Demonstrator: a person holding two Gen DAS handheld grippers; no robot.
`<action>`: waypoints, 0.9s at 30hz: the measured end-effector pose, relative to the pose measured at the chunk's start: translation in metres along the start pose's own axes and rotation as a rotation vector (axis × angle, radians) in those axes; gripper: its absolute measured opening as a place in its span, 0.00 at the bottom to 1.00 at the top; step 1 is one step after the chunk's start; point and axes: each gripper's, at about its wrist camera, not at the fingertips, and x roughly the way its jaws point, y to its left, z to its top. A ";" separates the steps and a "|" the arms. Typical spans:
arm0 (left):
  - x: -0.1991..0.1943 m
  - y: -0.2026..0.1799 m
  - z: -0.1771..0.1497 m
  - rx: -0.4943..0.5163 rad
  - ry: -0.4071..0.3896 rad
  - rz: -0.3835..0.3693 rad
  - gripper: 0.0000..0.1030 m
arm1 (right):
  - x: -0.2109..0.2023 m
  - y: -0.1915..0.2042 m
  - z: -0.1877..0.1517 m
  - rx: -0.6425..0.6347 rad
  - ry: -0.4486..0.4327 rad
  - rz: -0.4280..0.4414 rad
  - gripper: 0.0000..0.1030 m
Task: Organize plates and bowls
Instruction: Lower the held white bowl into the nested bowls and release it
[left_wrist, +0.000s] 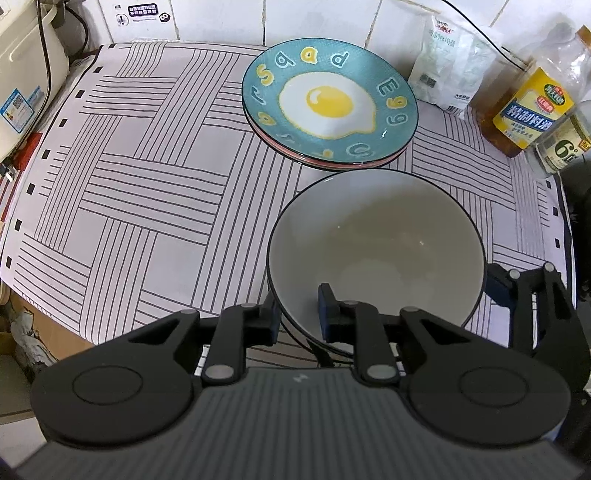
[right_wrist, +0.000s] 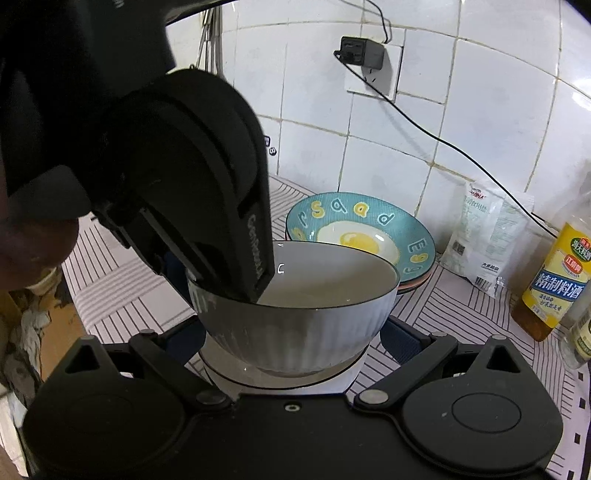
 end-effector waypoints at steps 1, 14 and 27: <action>0.002 -0.001 0.000 0.005 0.001 0.003 0.17 | 0.001 0.000 0.000 -0.006 0.004 -0.003 0.99; 0.007 -0.009 -0.006 0.069 -0.041 0.089 0.20 | 0.013 0.002 -0.001 -0.007 0.044 -0.006 0.99; 0.003 -0.005 -0.016 0.161 -0.060 0.033 0.21 | 0.007 0.016 -0.002 0.001 0.060 -0.069 1.00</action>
